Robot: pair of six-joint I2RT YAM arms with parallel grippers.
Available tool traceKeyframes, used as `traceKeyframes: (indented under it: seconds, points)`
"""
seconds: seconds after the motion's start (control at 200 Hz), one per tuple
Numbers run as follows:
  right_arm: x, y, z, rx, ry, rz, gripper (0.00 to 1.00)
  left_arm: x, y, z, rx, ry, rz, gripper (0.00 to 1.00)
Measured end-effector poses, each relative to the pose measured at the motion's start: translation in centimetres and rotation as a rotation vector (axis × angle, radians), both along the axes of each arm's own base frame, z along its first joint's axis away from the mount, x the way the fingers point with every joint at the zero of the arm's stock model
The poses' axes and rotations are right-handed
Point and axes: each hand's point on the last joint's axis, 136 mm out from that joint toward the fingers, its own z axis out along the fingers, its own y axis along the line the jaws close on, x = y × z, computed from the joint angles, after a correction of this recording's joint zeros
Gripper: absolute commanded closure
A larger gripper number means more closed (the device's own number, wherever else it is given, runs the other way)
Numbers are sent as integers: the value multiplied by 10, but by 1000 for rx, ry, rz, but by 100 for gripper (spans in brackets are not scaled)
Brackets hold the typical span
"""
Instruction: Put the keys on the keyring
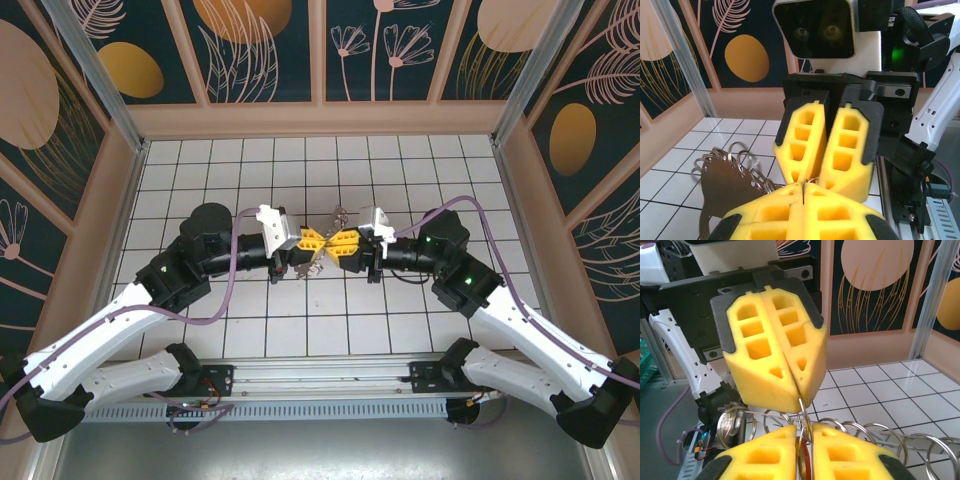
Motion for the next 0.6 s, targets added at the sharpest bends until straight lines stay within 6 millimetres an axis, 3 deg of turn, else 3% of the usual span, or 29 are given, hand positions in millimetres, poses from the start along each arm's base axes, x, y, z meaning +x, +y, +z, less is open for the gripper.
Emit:
traceKeyframes:
  seconds: [0.08,0.315,0.44,0.596]
  points:
    - [1,0,-1,-5,4,-4,100,1,0,-1,2,2,3,100]
    - [7,-2,-3,-35,-20,-43,100,2,0,-5,20,13,6,100]
    - [9,-5,-8,-92,-42,-64,100,4,-2,-12,58,27,4,87]
    - [15,-7,-13,-184,-82,-94,100,8,0,-20,128,41,29,82]
